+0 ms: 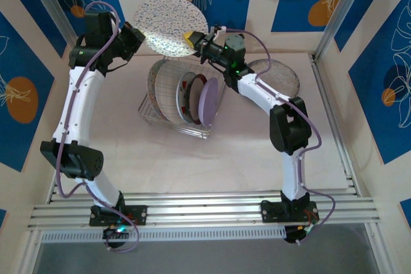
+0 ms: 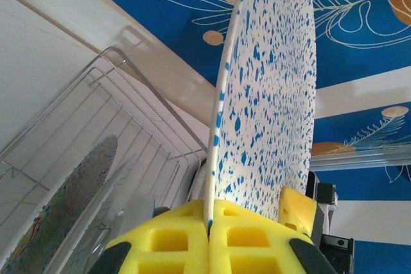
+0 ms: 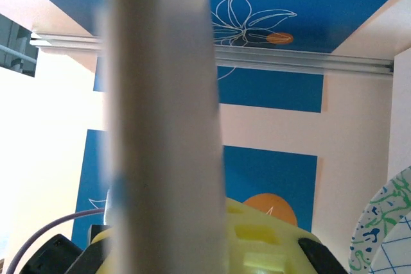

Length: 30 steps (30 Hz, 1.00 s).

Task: Unload the plates from the dish rack

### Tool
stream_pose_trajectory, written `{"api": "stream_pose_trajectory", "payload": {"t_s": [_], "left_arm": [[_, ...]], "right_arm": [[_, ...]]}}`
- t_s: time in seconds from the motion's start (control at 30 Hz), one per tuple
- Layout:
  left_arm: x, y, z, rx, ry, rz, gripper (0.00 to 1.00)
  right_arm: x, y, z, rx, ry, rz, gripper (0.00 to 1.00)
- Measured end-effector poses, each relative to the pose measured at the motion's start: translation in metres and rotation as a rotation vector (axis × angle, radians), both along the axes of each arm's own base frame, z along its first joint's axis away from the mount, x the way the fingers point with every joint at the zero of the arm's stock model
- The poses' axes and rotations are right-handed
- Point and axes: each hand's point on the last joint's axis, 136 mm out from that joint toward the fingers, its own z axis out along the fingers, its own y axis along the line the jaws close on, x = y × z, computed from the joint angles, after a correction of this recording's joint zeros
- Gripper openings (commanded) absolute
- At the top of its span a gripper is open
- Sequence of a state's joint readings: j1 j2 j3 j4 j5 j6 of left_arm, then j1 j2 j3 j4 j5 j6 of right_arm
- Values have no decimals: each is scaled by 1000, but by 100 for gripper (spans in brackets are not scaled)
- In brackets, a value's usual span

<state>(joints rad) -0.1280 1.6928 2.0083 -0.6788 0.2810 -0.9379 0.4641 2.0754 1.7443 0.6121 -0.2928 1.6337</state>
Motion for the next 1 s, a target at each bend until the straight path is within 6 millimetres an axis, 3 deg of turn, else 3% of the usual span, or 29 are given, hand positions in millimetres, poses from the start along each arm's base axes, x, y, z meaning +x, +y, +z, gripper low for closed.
{"api": "stream_pose_trajectory", "payload": {"t_s": [0.07,0.2,0.5,0.7,0.83,1.0], "left_arm": [[1,-1,1,-4,-5,-2,37],[-1,-1,10,-6,-37,-7,57],[-9,-5,28,3,-89,-50,67],[-19,-15,54,42,-165,-136,68],[-25,-31,53,85,-189,-211,68],[-33,-64,43,146,-197,-326,68]], "right_arm": [[0,-2,1,-4,-3,-4,0],[1,-7,-7,-28,19,-15,0],[7,-38,-34,-96,84,-74,0],[2,-72,-27,-118,89,-123,0],[-5,-112,-16,-128,77,-184,0],[-10,-177,-10,-141,70,-292,0]]}}
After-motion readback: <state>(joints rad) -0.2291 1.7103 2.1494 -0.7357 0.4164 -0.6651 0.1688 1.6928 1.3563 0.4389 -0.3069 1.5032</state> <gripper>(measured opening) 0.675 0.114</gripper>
